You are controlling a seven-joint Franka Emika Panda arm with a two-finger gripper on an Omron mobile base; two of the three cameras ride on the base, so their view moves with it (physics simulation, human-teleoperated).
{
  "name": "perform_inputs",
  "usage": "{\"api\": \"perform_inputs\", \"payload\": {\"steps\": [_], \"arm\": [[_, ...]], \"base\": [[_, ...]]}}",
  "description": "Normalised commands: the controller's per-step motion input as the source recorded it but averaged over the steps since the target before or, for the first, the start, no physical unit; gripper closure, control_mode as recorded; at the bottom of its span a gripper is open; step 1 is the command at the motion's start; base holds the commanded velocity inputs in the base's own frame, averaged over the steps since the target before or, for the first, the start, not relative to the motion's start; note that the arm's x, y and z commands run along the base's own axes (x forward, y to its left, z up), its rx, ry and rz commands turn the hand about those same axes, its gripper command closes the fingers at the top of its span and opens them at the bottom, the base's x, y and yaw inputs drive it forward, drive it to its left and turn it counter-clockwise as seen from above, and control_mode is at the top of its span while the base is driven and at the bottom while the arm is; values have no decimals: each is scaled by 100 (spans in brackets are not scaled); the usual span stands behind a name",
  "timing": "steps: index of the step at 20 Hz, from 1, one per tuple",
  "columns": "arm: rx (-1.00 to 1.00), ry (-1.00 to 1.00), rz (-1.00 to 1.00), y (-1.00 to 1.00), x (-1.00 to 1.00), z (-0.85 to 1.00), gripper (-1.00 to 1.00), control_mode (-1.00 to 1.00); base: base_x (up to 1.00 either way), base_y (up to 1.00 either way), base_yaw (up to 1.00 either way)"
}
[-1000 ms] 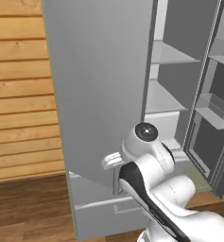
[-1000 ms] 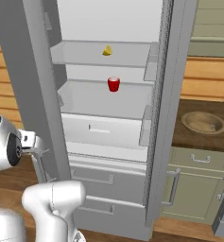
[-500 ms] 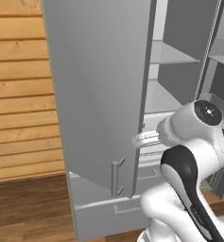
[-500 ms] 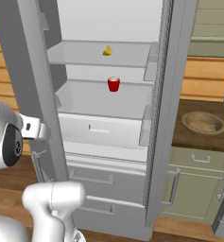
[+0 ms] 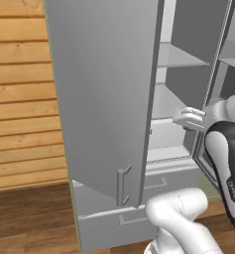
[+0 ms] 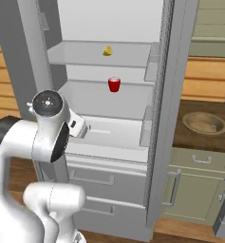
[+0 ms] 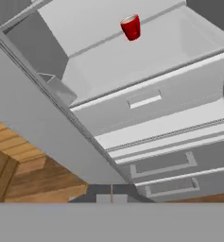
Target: Grab a lemon wedge from the fridge and one ice cube from the ice bowl, and put them in the glass of lemonade.
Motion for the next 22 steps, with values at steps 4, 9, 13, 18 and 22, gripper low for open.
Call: {"api": "perform_inputs", "payload": {"steps": [4, 9, 13, 18, 22], "arm": [[28, 30, -12, -18, 100, 26, 100, -100], [21, 22, -15, 0, 100, -10, -100, -100], [4, 13, -9, 25, 100, -34, -100, -100], [14, 11, 0, 8, 97, -18, -100, -100], [33, 0, 0, 0, 60, -10, -100, -100]], "base": [[0, 0, 0], [0, 0, 0], [0, 0, 0], [0, 0, 0], [0, 0, 0]]}}
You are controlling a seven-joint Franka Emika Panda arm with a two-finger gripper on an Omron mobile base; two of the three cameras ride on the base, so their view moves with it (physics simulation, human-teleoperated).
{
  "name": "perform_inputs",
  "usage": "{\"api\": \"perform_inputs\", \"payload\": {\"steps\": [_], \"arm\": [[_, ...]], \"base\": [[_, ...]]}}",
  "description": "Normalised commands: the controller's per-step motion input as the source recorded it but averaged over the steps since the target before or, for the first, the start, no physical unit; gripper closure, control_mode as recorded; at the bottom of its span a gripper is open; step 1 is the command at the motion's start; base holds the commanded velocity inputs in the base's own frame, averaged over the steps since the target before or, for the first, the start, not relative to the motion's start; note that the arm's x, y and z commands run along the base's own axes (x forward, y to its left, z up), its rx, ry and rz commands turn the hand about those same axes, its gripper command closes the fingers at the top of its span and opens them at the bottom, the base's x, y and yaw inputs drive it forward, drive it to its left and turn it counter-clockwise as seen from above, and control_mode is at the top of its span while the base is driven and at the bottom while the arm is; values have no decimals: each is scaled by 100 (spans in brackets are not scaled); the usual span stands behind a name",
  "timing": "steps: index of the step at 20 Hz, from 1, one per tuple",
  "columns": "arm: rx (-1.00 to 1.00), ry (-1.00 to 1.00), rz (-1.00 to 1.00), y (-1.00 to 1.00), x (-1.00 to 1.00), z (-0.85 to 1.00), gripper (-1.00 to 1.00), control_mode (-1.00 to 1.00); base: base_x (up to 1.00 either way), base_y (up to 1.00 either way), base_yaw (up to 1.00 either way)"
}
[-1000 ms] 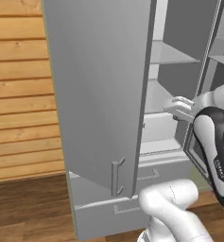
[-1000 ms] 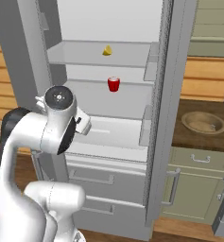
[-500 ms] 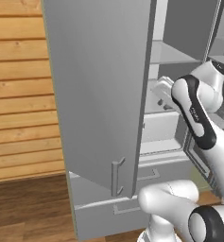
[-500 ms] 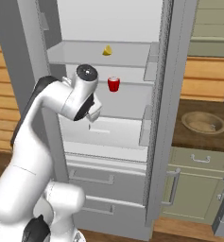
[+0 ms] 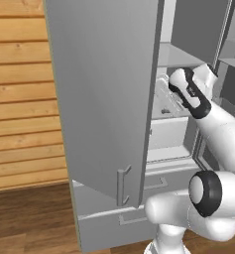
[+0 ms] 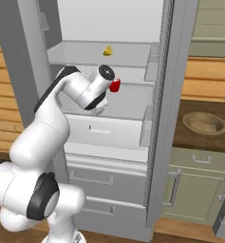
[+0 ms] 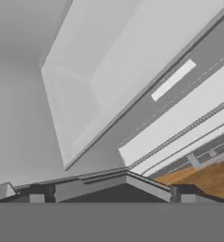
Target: Grab a lemon wedge from the fridge and one ice cube from the ice bowl, and put them in the glass of lemonade.
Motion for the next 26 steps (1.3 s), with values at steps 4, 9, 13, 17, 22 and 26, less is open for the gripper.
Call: {"api": "perform_inputs", "payload": {"steps": [4, 9, 13, 17, 22, 26], "arm": [[38, 4, 4, 16, 38, -1, -100, -100], [13, 12, 10, 62, 20, -3, -100, -100], [-1, 0, 0, 71, 3, -11, -100, -100], [1, -1, 3, 69, -30, -22, -100, -100], [9, -5, 11, 78, -69, -20, -100, -100], [8, -4, 17, 92, -64, -4, -100, -100]], "base": [[0, 0, 0], [0, 0, 0], [0, 0, 0], [0, 0, 0], [0, 0, 0], [0, 0, 0]]}}
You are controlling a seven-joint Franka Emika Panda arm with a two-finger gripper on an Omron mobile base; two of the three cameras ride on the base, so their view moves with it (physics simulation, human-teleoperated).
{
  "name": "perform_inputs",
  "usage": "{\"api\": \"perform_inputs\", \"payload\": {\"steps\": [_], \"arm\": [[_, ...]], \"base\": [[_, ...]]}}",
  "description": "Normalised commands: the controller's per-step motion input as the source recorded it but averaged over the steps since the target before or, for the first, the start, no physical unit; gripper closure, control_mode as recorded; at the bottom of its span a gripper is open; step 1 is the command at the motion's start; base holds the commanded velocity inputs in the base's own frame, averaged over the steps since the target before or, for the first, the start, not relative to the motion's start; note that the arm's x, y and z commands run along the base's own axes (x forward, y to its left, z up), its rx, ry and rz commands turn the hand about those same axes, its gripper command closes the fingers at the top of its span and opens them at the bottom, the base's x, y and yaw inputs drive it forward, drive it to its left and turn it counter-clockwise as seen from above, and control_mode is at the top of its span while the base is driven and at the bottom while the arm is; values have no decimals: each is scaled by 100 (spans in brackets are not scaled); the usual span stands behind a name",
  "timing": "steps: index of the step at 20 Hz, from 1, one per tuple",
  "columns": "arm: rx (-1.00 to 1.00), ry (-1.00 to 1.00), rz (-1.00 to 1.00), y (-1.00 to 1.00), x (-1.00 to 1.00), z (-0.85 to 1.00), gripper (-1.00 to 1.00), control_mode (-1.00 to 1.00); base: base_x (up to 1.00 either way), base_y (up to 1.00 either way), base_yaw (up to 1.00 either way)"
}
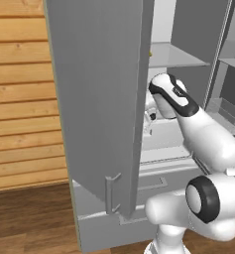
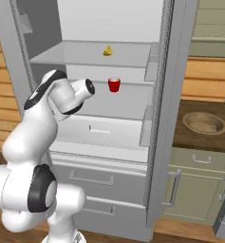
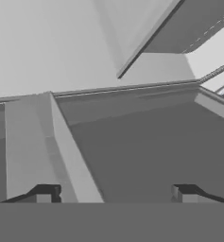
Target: Grab a lemon wedge from the fridge and one ice cube from the ice bowl, and put them in the glass of lemonade.
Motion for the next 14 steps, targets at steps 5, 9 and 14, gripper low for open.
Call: {"api": "perform_inputs", "payload": {"steps": [5, 9, 14], "arm": [[5, 0, 17, 99, -51, 0, -100, -100], [1, 0, 11, 100, -29, 0, -100, -100], [0, -1, 6, 99, -27, 0, -100, -100]], "base": [[0, 0, 0], [0, 0, 0], [0, 0, 0]]}}
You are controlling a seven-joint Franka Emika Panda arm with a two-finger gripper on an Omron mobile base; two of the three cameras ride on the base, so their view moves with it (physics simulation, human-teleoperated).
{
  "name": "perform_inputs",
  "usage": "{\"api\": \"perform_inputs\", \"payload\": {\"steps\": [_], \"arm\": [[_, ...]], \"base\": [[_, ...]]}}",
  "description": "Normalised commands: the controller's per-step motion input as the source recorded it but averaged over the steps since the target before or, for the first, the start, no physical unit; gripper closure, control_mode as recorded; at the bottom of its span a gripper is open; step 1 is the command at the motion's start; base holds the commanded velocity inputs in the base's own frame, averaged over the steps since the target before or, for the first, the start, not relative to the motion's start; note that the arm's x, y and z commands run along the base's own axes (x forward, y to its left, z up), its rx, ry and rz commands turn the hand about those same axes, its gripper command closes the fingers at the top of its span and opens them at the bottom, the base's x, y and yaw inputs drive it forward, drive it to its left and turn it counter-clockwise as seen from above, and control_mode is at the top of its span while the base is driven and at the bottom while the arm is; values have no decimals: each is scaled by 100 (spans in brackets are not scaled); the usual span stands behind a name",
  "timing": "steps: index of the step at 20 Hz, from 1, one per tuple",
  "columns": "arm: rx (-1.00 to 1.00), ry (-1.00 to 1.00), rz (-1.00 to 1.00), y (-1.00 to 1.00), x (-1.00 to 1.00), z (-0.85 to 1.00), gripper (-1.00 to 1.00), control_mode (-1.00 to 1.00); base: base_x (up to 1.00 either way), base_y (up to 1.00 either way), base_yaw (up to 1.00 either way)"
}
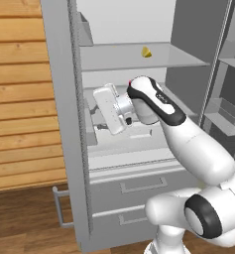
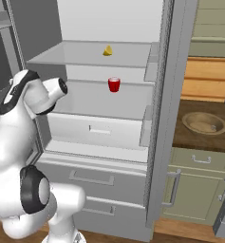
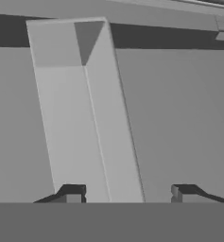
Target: Grab a lemon wedge from the fridge and one ice cube from the ice bowl, and put them in the glass of lemonade.
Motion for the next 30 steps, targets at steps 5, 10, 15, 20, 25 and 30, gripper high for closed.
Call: {"api": "perform_inputs", "payload": {"steps": [5, 10, 15, 20, 25, 30], "arm": [[-4, -1, 0, 30, -32, 0, -100, -100], [-7, -28, 0, -62, -99, 40, -100, -100], [-29, -33, 0, -71, -72, 46, -100, -100], [-59, -13, -5, -47, -11, 19, -100, -100], [-56, -8, -12, -62, -12, 12, -100, -100], [-24, -10, -27, -70, -51, 10, -100, -100]], "base": [[0, 0, 0], [0, 0, 0], [0, 0, 0], [0, 0, 0], [0, 0, 0], [0, 0, 0]]}}
